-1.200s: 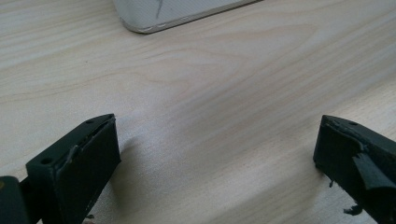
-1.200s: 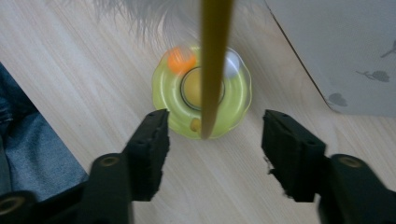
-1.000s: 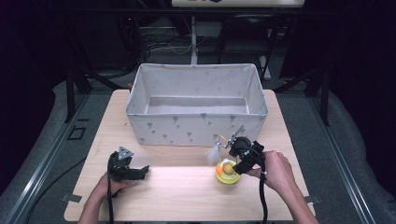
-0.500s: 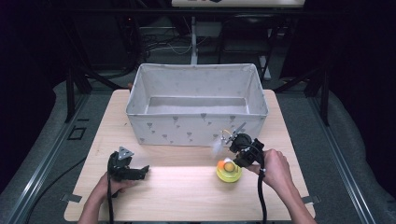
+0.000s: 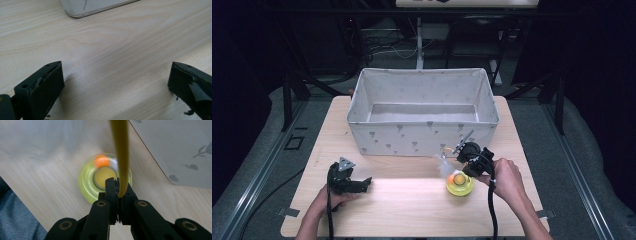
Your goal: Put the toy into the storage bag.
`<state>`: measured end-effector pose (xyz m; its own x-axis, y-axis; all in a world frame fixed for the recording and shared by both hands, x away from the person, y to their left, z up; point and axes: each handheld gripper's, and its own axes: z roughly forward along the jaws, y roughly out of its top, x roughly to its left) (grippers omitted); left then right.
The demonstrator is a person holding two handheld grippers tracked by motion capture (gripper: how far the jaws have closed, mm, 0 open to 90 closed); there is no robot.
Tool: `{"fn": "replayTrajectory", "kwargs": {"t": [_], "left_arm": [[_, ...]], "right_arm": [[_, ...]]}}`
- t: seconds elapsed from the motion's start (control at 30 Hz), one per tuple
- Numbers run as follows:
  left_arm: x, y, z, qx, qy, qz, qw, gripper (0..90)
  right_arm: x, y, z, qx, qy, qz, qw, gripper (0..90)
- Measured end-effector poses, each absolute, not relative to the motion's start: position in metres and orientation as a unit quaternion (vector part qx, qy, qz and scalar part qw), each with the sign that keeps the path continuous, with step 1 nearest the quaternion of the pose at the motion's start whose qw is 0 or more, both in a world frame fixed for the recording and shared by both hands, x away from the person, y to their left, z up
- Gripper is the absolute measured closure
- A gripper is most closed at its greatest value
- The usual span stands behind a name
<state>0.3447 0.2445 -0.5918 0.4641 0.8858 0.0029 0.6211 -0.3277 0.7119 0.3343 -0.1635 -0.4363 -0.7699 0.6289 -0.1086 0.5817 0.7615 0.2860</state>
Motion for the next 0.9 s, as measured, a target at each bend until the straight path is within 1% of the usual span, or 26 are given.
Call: {"fn": "replayTrajectory", "kwargs": {"t": [0.9], "left_arm": [[0.345,0.244,-0.592,0.790,0.477,0.201,0.329,0.3]], "right_arm": [[0.338,-0.165,-0.396,0.317,0.934,0.118,0.118,87.9]]}}
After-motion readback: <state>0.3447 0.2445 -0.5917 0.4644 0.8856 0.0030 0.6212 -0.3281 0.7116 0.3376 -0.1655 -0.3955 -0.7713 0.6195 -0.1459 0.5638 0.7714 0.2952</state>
